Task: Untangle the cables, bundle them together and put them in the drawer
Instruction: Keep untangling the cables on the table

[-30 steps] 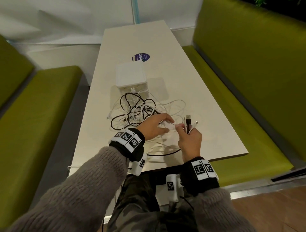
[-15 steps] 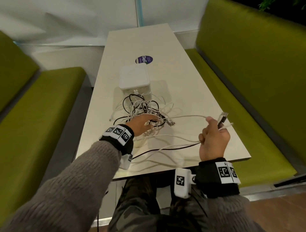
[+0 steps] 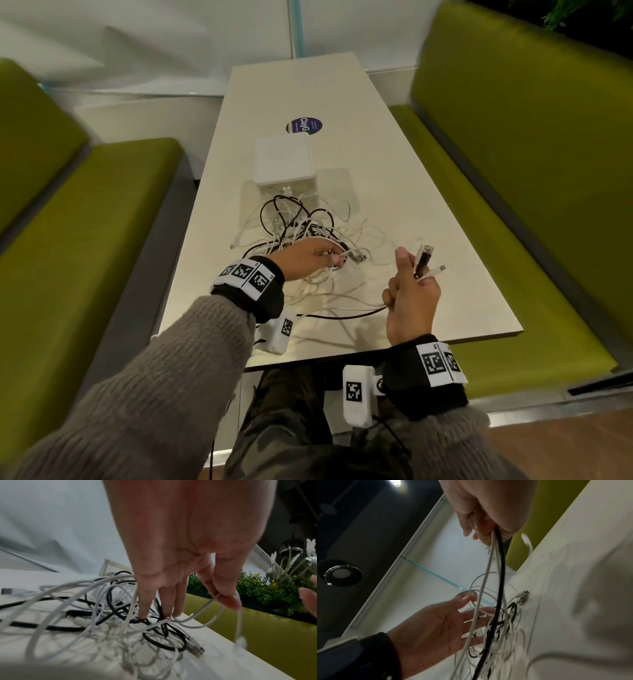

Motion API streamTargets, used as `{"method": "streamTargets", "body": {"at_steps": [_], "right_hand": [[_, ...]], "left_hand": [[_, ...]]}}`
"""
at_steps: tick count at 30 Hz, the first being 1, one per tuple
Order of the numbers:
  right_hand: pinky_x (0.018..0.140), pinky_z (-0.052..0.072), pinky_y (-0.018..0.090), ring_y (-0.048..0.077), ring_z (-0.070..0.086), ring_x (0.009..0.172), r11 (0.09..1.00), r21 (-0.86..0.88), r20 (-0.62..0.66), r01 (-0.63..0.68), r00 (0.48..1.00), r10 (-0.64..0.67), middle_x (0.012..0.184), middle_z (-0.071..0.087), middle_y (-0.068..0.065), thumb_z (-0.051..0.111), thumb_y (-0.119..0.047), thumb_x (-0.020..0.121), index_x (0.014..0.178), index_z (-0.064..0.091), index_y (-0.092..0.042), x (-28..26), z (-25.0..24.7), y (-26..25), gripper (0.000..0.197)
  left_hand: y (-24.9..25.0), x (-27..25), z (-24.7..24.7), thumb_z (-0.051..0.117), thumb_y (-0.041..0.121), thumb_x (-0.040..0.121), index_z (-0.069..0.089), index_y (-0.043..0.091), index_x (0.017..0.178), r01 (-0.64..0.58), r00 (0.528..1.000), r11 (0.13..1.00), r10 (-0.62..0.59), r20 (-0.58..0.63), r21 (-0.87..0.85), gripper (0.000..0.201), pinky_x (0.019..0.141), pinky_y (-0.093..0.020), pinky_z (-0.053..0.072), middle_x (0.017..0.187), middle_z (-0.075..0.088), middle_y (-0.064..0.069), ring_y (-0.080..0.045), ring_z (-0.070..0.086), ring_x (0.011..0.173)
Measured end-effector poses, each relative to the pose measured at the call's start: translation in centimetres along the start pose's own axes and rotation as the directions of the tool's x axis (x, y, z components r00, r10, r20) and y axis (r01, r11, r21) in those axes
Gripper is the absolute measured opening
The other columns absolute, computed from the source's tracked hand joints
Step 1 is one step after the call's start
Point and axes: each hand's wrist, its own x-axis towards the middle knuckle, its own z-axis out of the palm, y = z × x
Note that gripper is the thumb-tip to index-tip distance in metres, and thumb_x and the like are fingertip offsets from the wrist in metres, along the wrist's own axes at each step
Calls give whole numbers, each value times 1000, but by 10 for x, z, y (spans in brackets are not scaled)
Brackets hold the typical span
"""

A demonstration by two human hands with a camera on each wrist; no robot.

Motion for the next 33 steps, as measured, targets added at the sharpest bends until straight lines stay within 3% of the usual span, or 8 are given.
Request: {"method": "streamTargets", "body": {"at_steps": [4,10,16,22,24,26,30,33], "right_hand": [[37,20,20,5,19,36,987,-133,52,-89,994,97,41,25,-10,59,-31,94,83,66,-8,-3,-2,16,26],[35,18,18,5,17,37,941,-167,170,-296,931,323,45,19,-9,58,-47,90,97,69,-3,2,13,22,46],[33,16,15,3,17,34,955,96,167,-280,951,262,43,19,-11,48,-27,99,95,63,-7,22,14,14,25],[34,20,17,4,21,37,980,157,35,-122,992,118,48,29,-10,37,-36,103,75,48,-16,32,-2,-6,36],[35,22,17,4,24,38,983,135,33,-122,992,118,54,35,-8,36,-40,103,71,45,-18,35,-2,-11,39],[37,25,16,5,28,38,984,118,46,-135,990,130,62,43,-5,35,-42,102,73,47,-19,34,2,-11,39],[40,29,16,5,34,41,977,130,54,-171,985,165,69,52,-2,34,-43,102,79,55,-17,33,4,-3,41],[40,29,16,6,34,40,980,92,67,-179,983,173,57,54,-3,32,-49,101,81,59,-14,31,3,2,48]], "left_hand": [[-1,-6,0,48,13,96,59,10,96,21,999,978,-29,-36,-207,12,72,4,37,101,60,0,-5,55,93],[0,-13,0,56,24,79,63,17,82,25,991,974,6,135,-227,10,94,-14,32,114,52,2,2,47,105],[-11,-20,-3,56,26,74,66,23,75,53,984,988,-26,179,-146,11,105,-31,32,118,64,-5,-8,43,126],[-20,-30,-7,57,27,86,52,4,65,121,982,987,-104,159,-104,31,94,-9,27,127,59,-8,12,38,119],[-22,-30,-7,51,37,92,47,8,64,105,983,993,-96,156,-47,41,93,-11,27,119,61,-9,18,38,113],[-22,-27,-4,44,54,88,45,17,59,67,990,998,-68,122,12,47,98,-23,32,97,66,-9,3,47,103],[-15,-26,-4,37,44,97,48,11,65,27,997,1000,-27,78,-1,48,103,-33,30,75,64,25,18,49,95],[-14,-26,-4,35,41,99,58,14,71,38,999,999,-38,38,-2,45,103,-31,29,108,66,13,2,49,115]]}}
